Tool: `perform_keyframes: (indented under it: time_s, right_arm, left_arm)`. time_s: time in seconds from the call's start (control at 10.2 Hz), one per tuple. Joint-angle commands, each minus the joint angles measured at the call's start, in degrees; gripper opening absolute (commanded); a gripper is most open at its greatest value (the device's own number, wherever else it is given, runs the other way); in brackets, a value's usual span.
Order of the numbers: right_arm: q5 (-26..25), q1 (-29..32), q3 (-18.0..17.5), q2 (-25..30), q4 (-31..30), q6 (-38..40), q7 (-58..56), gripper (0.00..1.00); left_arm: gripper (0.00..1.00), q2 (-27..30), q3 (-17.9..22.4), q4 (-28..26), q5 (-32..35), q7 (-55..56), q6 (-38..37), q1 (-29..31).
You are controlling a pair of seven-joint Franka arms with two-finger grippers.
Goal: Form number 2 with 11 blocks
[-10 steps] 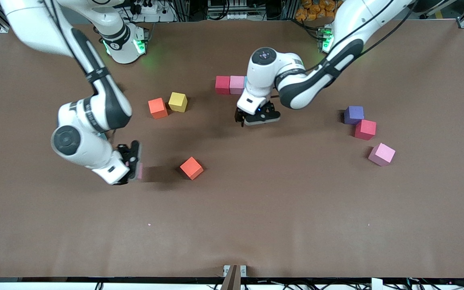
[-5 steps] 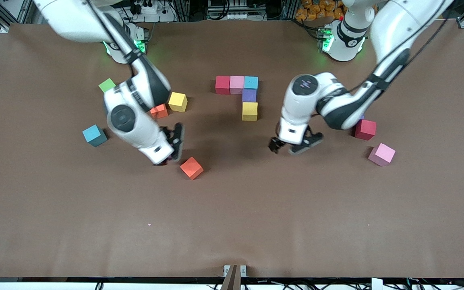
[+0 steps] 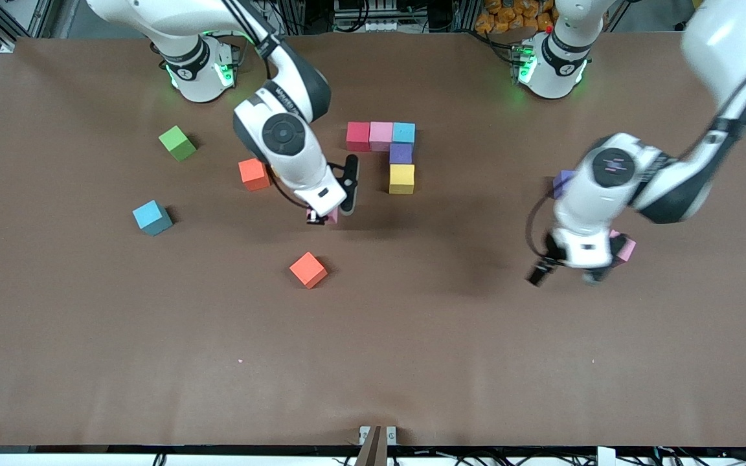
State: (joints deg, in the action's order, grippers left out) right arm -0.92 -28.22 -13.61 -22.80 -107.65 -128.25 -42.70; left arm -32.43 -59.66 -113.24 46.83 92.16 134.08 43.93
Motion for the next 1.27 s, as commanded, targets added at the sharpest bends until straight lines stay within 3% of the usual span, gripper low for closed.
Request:
perform_keyframes:
  time_s: [0.0, 0.29, 0.59, 0.78, 1.17]
  right_arm:
    - [-0.2, -3.9, 0.4, -1.3, -0.9, -3.2, 4.6, 0.39]
    - [-3.7, -8.2, 0.4, -4.1, -0.6, -6.2, 11.9, 0.39]
    - [-5.2, -11.9, 0.4, -6.1, -0.5, -8.2, 19.0, 0.39]
    - [-9.9, -12.4, 0.3, -7.3, -0.4, -9.5, 24.0, 0.39]
    - [-10.2, -13.9, 0.3, -9.5, -0.4, -12.5, 27.0, 0.39]
  left_arm:
    - [1.0, 1.0, -2.3, -0.8, -1.4, 0.4, -4.4, 4.0]
    - [1.0, 0.7, -2.0, -1.0, -4.6, 0.7, -11.8, 5.6]
    - [1.0, -0.3, -1.7, -0.3, -4.2, 1.2, -12.2, 10.0]
    - [1.0, -1.7, -1.4, -0.3, -5.2, 2.4, -12.0, 10.6]
    - [1.0, -2.6, 1.6, -3.8, -3.2, 5.1, -2.5, 12.2]
